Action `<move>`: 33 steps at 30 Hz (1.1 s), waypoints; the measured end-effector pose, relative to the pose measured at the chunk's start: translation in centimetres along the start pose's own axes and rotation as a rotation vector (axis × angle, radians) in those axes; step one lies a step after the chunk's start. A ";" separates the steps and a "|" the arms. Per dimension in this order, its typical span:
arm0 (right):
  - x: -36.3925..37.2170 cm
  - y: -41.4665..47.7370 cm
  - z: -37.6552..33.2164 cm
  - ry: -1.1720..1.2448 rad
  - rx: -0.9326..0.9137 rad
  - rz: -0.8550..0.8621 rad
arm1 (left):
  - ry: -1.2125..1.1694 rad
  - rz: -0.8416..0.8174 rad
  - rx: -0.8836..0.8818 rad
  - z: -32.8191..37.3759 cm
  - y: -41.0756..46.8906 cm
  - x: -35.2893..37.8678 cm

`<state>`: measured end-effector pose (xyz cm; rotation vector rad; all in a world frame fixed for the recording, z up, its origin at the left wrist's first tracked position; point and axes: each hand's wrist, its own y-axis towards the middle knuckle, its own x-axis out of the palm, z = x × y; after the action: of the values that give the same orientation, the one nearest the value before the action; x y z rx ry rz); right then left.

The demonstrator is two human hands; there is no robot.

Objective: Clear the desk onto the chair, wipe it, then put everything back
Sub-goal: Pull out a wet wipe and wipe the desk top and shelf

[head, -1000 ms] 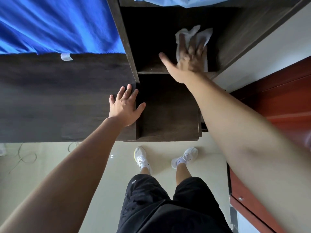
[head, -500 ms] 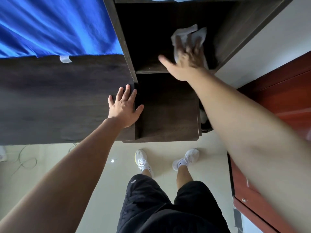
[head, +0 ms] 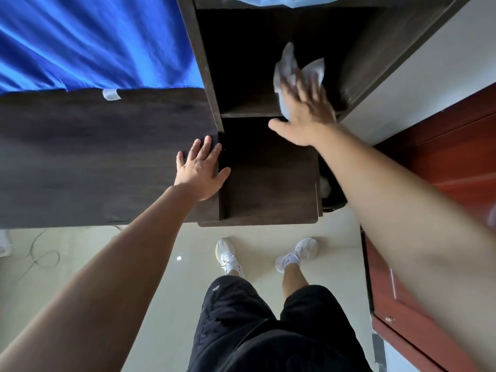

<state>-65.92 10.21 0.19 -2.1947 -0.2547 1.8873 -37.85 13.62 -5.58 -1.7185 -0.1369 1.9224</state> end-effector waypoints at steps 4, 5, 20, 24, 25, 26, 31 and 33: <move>-1.2 3.3 -2.2 -0.067 0.073 -0.059 | -0.016 0.019 0.010 -0.1 -0.1 0.3; -1.2 3.7 -3.9 -0.073 0.073 -0.054 | -0.020 0.018 0.008 -0.1 0.0 0.3; 3.2 -5.3 0.1 -0.086 -0.116 0.045 | 0.002 -0.016 -0.008 0.2 -0.1 -0.5; 1.6 -2.5 1.5 0.067 0.108 0.051 | -0.008 -0.042 -0.012 0.2 -0.1 -0.7; 1.3 -1.5 1.4 0.114 0.175 0.060 | -0.013 -0.044 -0.011 0.1 -0.2 -0.7; 1.0 -0.7 1.1 0.137 0.234 0.068 | -0.017 -0.046 -0.006 0.0 -0.2 -0.7; 1.8 -1.1 -5.6 0.128 0.139 0.080 | -0.022 -0.034 -0.010 0.3 -1.1 -0.3; 2.3 -2.5 -7.3 0.089 -0.001 0.074 | -0.021 -0.049 -0.030 0.5 -1.5 -0.4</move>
<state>-58.32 12.73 -0.22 -2.3113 -0.1609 1.8207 -37.88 14.81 -4.50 -1.6991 -0.2141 1.9119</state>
